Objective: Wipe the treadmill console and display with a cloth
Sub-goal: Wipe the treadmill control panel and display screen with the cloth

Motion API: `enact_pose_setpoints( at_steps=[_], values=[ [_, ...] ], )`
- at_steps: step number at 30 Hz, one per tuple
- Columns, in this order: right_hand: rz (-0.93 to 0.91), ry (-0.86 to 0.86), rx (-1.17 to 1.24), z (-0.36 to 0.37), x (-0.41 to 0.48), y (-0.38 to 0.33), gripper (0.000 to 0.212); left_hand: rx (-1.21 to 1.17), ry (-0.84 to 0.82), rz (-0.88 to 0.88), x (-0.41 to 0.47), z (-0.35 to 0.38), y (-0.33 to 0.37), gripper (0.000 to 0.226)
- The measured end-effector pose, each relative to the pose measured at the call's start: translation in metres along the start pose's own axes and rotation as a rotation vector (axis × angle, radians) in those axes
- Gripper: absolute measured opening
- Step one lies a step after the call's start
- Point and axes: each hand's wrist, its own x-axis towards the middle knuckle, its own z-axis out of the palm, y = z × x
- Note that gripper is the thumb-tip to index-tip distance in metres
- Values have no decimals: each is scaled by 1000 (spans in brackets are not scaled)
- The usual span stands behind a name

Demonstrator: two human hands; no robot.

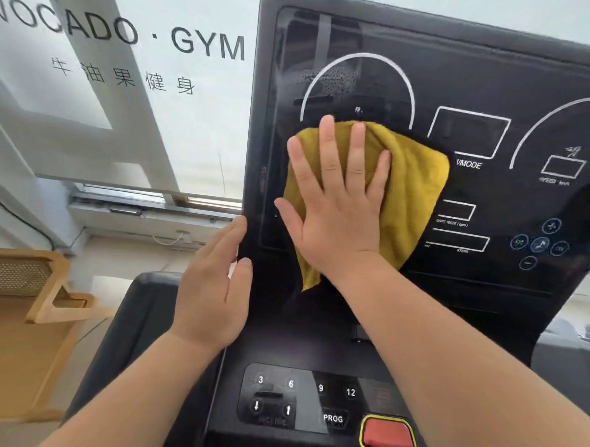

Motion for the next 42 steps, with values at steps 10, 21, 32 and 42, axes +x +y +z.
enact_pose_setpoints(
  at_steps=[10,21,32,42],
  values=[
    [-129,2,-78,17,-64,35,74,111,90,116,26,7,12,64],
    [123,88,-28,-22,41,35,91,95,93,135,27,4,9,60],
    [-256,3,-71,13,-34,18,80,82,184,199,34,1,-4,51],
    [156,77,-107,-25,32,77,90,-43,210,172,37,7,-10,50]
  ],
)
